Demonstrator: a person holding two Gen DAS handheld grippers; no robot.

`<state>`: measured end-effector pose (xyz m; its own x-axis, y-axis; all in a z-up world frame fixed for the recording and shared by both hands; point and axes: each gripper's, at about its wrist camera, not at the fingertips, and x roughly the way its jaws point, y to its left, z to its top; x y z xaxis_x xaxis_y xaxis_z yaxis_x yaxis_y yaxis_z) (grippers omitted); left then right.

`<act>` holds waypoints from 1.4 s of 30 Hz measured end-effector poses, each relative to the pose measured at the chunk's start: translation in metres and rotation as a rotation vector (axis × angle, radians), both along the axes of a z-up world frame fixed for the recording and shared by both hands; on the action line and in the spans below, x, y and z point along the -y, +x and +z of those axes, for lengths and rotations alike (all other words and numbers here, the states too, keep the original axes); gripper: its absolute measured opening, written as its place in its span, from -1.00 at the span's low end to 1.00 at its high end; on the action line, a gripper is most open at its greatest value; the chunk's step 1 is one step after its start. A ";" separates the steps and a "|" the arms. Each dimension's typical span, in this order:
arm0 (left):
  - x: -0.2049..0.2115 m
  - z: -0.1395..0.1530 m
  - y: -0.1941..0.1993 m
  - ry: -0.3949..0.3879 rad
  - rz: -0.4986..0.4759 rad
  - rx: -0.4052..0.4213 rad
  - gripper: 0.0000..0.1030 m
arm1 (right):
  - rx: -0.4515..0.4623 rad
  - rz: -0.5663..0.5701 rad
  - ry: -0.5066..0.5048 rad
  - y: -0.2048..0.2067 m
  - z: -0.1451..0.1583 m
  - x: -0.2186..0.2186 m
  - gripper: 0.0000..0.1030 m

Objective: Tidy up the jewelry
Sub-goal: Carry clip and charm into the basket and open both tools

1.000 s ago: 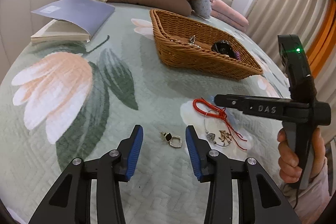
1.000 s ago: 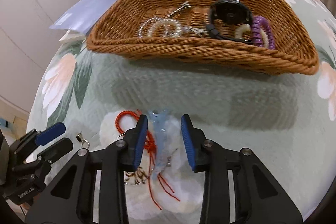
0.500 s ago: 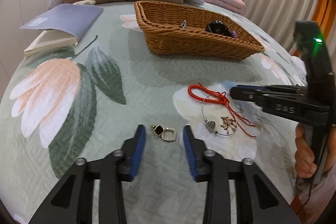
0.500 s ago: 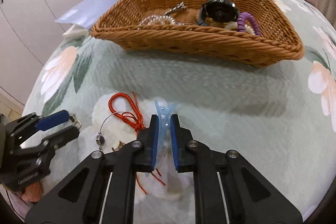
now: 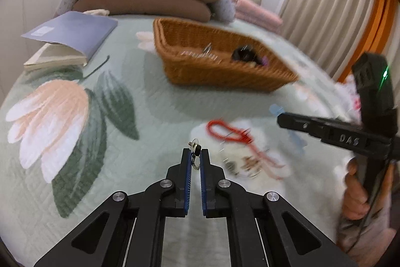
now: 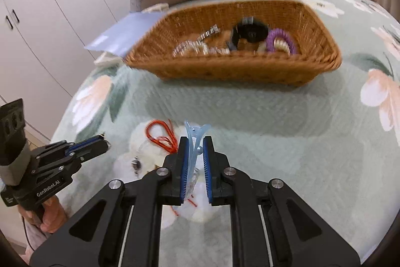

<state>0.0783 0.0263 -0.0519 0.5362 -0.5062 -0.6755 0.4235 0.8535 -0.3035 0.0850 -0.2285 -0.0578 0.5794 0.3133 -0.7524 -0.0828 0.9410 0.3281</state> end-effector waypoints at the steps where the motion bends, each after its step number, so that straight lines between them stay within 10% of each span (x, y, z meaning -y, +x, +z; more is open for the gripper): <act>1: -0.002 0.006 0.000 -0.028 -0.007 0.007 -0.88 | 0.015 0.000 0.004 -0.002 0.008 0.002 -0.79; 7: 0.001 0.058 0.019 -0.149 -0.071 0.049 -0.88 | 0.122 -0.012 -0.036 -0.003 0.064 0.016 -0.79; 14: 0.041 0.087 0.080 -0.119 -0.053 0.092 -0.88 | 0.167 -0.124 -0.070 0.051 0.094 0.050 -0.79; 22: 0.089 0.044 0.140 -0.016 -0.006 0.089 -0.88 | 0.136 -0.220 -0.197 0.102 0.052 0.070 -0.79; 37: 0.090 0.012 0.153 0.004 -0.014 0.063 -0.84 | 0.044 -0.247 -0.144 0.117 0.005 0.089 -0.78; 42: 0.088 0.017 0.147 -0.045 -0.052 0.058 -0.31 | 0.051 -0.229 -0.063 0.112 0.009 0.093 -0.78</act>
<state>0.2257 -0.0618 -0.0347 0.5458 -0.5635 -0.6201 0.4852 0.8159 -0.3144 0.1970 -0.3214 -0.0492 0.6678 0.1224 -0.7342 0.1204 0.9556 0.2689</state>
